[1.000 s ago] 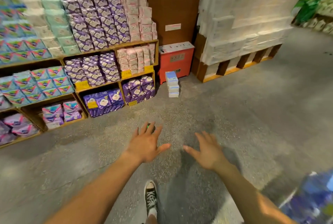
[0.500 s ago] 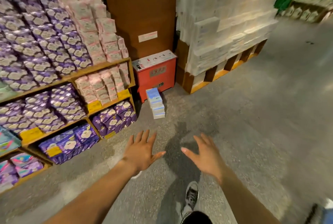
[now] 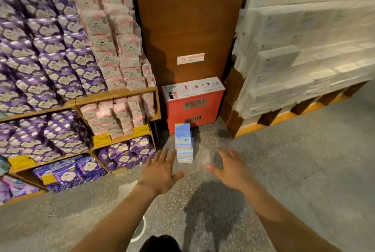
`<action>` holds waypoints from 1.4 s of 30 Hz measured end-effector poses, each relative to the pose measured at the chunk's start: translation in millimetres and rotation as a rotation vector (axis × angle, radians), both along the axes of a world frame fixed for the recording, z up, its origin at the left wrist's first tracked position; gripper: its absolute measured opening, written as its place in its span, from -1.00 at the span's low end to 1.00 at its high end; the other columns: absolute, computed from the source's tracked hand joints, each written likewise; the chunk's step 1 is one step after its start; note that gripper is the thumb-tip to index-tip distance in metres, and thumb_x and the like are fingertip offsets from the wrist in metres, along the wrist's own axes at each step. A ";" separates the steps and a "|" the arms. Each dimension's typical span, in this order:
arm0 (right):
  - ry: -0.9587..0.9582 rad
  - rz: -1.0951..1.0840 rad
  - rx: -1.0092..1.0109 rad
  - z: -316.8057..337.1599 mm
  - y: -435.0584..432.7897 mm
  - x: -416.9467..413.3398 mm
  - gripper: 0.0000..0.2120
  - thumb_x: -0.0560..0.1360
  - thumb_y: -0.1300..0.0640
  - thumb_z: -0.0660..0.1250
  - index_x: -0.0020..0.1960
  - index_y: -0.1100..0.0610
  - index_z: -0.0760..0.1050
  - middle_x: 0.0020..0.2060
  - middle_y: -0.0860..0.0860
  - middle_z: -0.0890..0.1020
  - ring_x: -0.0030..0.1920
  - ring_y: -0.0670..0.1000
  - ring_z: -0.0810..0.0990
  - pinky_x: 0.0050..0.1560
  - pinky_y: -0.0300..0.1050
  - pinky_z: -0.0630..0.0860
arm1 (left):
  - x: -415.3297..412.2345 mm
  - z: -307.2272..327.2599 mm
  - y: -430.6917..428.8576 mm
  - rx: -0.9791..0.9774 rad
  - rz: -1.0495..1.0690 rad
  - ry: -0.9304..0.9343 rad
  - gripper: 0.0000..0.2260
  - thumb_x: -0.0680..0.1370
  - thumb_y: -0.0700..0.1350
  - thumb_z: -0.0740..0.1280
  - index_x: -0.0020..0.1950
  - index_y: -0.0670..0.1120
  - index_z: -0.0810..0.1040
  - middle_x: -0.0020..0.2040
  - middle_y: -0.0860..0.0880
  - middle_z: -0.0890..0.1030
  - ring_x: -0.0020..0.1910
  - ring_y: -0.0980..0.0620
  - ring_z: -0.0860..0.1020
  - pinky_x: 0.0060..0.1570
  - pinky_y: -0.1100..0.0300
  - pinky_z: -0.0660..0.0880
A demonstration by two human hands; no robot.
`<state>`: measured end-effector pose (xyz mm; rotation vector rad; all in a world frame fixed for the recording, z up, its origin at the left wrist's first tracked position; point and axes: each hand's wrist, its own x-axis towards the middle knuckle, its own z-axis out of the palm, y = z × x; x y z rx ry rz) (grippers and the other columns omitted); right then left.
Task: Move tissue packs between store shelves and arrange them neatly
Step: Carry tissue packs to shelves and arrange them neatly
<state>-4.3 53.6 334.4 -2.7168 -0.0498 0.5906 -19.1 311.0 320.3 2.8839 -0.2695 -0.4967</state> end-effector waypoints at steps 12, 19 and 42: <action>0.108 0.099 -0.108 -86.6 -22.5 268.5 -0.07 0.45 -0.55 -0.03 0.65 -0.03 -0.01 0.65 0.04 -0.02 0.64 0.15 -0.10 0.58 0.26 -0.01 | 262.9 -101.7 -44.2 0.019 0.042 0.076 -0.01 0.37 0.54 -0.35 0.66 0.02 0.03 0.64 -0.12 0.10 0.61 -0.21 0.08 0.53 -0.25 0.08; 0.168 0.187 -0.084 -192.2 -19.8 406.4 0.10 0.29 -0.62 -0.21 0.65 0.01 -0.02 0.65 0.04 -0.01 0.64 0.12 -0.08 0.59 0.23 0.02 | 376.0 -220.1 -40.9 0.034 0.109 0.139 -0.19 0.55 0.50 -0.12 0.45 -0.03 0.48 0.35 -0.14 0.58 0.29 -0.23 0.58 0.14 -0.26 0.56; 0.261 -0.019 0.301 -761.0 54.1 640.3 -0.13 0.24 -0.70 0.14 0.28 -0.12 0.52 0.17 -0.07 0.68 0.21 0.09 0.65 0.17 0.04 0.58 | 584.3 -734.2 -0.7 -0.337 0.643 0.186 -0.18 0.38 0.52 0.21 0.47 0.04 0.27 0.14 -0.10 0.63 0.12 -0.20 0.61 0.06 -0.01 0.53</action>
